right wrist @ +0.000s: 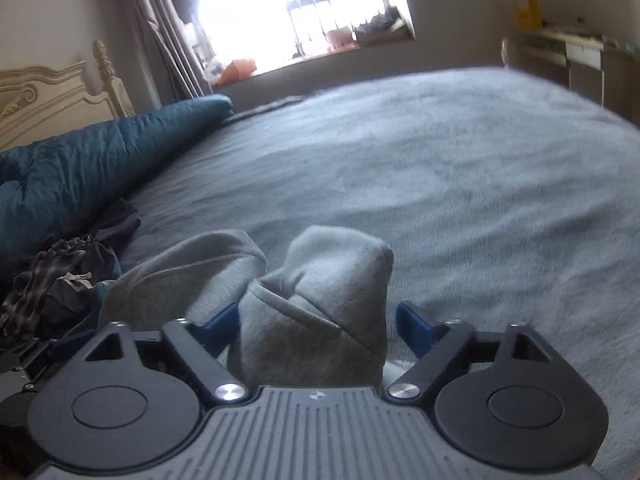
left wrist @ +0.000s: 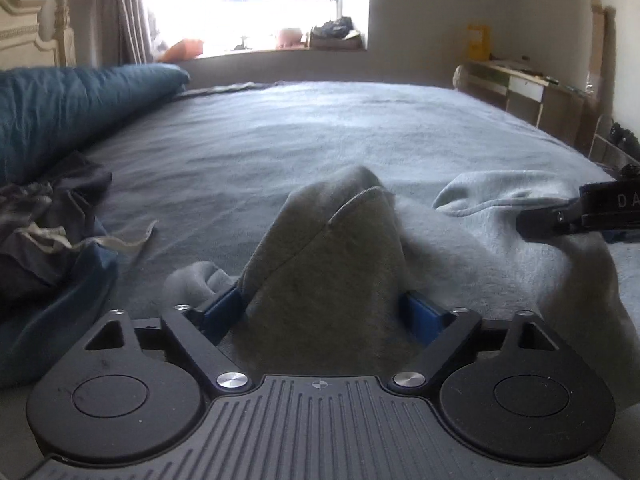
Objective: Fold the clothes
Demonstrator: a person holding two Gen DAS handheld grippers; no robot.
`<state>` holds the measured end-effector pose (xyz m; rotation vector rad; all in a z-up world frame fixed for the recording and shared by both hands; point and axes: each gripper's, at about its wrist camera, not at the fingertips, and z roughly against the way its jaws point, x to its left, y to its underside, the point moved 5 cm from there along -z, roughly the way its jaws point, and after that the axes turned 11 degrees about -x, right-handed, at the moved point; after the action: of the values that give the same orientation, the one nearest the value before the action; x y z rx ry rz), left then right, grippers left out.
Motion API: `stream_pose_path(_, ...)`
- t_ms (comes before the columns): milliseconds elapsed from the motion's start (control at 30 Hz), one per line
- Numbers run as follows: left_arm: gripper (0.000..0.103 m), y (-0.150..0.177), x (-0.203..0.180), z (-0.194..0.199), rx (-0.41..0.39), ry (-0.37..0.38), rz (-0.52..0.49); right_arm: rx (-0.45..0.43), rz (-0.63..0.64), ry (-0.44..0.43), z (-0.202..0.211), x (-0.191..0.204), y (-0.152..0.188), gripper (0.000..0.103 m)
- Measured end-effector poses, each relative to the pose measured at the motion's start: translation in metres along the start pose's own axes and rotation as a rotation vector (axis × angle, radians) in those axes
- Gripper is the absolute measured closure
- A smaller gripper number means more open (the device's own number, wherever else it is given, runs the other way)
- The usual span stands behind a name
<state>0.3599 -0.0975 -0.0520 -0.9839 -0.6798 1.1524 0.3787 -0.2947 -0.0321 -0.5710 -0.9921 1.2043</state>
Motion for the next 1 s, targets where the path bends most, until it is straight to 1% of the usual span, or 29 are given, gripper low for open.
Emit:
stream_pose_path(33,0.028,0.003,0.002,-0.001,0.008,0.008,0.023,0.044,-0.048,-0.008,-0.006,-0.005,0.005,0.042)
stream_pose_path(67,0.038,0.004,0.002,0.003,0.0,0.022,0.04,0.069,-0.088,-0.014,-0.008,-0.008,0.01,0.047)
stream_pose_path(100,0.049,0.005,0.002,0.007,-0.009,0.035,0.053,0.074,-0.108,-0.022,-0.007,-0.009,0.012,0.062)
stream_pose_path(133,0.054,0.006,0.0,0.014,-0.02,0.046,0.053,0.063,-0.104,-0.04,-0.001,-0.005,0.013,0.075)
stream_pose_path(167,0.06,0.006,-0.002,0.021,-0.03,0.055,0.05,0.051,-0.1,-0.058,0.005,0.0,0.013,0.077)
stream_pose_path(200,0.067,0.008,-0.003,0.029,-0.036,0.065,0.038,0.038,-0.092,-0.076,0.012,0.004,0.014,0.082)
stream_pose_path(233,0.069,0.009,-0.004,0.036,-0.043,0.074,0.025,0.021,-0.066,-0.099,0.022,0.011,0.014,0.085)
stream_pose_path(300,0.074,0.012,-0.004,0.051,-0.05,0.095,0.012,-0.007,-0.008,-0.139,0.045,0.026,0.016,0.087)
stream_pose_path(467,0.075,0.025,-0.008,0.092,-0.069,0.175,0.001,-0.047,0.114,-0.231,0.104,0.065,0.033,0.088)
stream_pose_path(600,0.075,0.053,-0.01,0.131,-0.067,0.209,-0.005,-0.072,0.175,-0.308,0.156,0.088,0.062,0.088)
stream_pose_path(867,0.075,0.108,-0.014,0.209,-0.063,0.276,-0.018,-0.076,0.185,-0.461,0.257,0.102,0.136,0.088)
stream_pose_path(933,0.075,0.122,-0.015,0.229,-0.062,0.293,-0.021,-0.063,0.208,-0.476,0.277,0.102,0.165,0.088)
stream_pose_path(1000,0.072,0.137,-0.013,0.242,-0.052,0.292,-0.017,-0.034,0.244,-0.455,0.287,0.1,0.193,0.088)
